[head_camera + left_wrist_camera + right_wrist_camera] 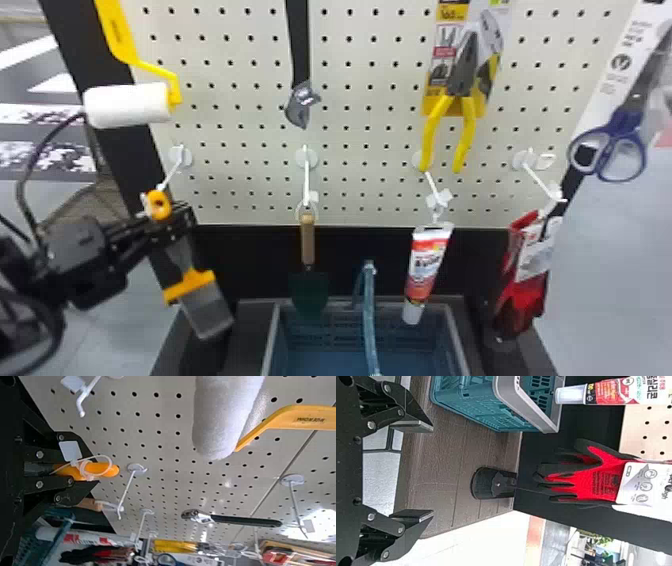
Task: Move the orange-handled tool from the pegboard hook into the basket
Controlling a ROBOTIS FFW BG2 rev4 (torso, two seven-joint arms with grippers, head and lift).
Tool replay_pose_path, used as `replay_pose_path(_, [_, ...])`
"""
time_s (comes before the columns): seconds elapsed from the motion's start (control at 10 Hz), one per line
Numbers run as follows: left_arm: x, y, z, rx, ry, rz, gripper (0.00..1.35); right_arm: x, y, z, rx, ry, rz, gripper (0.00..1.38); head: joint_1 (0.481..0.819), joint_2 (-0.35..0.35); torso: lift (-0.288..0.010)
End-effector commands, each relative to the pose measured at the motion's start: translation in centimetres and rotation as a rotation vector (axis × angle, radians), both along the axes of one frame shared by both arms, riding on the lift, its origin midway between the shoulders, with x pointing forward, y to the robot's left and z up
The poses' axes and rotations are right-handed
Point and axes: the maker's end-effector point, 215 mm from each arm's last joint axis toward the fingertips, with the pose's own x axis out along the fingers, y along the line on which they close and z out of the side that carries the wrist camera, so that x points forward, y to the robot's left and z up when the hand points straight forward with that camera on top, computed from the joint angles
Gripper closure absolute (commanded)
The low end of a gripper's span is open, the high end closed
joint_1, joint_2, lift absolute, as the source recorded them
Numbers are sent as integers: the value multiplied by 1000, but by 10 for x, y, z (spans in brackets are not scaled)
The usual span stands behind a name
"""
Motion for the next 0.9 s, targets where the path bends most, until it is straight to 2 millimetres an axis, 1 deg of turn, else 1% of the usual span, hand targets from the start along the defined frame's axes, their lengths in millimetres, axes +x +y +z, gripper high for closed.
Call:
replay_pose_path(0.0, [-12,-7,-12,-108,27,-15,1179,0,1,0,4,1,-2,501,549,0,-100])
replay_pose_path(0.1, [-16,-10,-19,-190,43,-17,1179,0,1,-1,4,4,-3,501,549,0,-100])
replay_pose_path(0.3, [-21,-23,-32,-369,75,-46,1179,0,0,-2,5,7,-2,501,549,0,-100])
replay_pose_path(0.5, [-21,-37,-46,-535,114,-73,1179,0,1,-2,9,8,1,501,549,0,-100])
replay_pose_path(0.7, [-18,-44,-60,-621,136,-70,1179,0,2,-3,11,11,5,501,549,0,-100])
replay_pose_path(0.8, [-17,-49,-67,-696,150,-69,1179,0,2,-3,11,11,5,501,549,0,-100])
